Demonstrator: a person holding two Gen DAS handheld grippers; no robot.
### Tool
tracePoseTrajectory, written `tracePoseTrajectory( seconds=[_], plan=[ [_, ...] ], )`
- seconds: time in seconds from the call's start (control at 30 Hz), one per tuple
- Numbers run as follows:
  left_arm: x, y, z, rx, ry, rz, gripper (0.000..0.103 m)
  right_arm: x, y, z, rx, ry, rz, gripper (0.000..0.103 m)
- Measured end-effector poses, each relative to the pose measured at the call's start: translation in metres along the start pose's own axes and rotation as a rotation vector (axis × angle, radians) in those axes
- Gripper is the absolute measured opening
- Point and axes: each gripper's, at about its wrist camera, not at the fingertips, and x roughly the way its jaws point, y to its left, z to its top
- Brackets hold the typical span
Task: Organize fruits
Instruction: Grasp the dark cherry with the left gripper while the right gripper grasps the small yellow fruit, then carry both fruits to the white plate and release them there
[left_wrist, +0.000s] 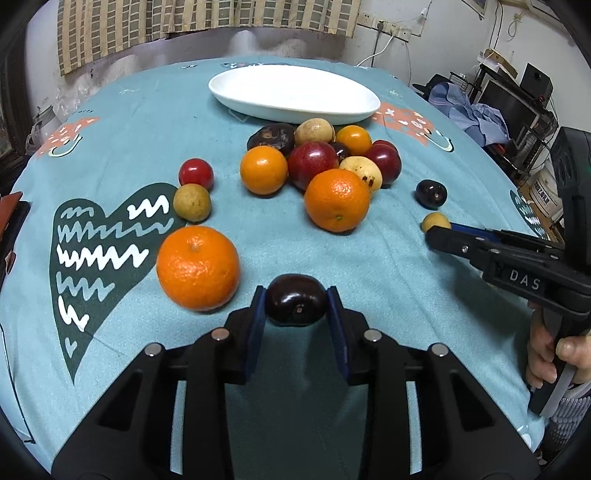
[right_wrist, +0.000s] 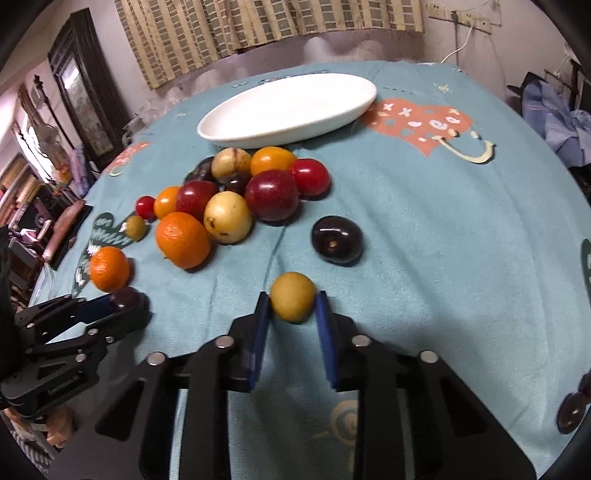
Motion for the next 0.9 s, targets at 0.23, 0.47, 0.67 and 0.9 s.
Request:
tracePoseTrajectory(
  seconds=[0.23,0.47,0.67,0.9],
  plan=[
    [-0.006,0.001,0.002,-0.009,-0.029,-0.002,0.033,-0.009,-0.001,0.002,0.011,-0.037,0.027,0.024],
    [-0.032,0.004,0.053,0.008,-0.080,0.019,0.033,-0.037,0.000,0.046,0.000,-0.089,0.047,0.024],
    [-0.007,0.009,0.136,-0.004,-0.127,0.029,0.033,-0.008,0.001,0.116,0.006,-0.124,0.025,0.025],
    [0.063,0.026,0.184,-0.073,-0.056,0.011,0.033,0.063,-0.008,0.162,0.028,-0.031,0.001,0.025]
  ],
)
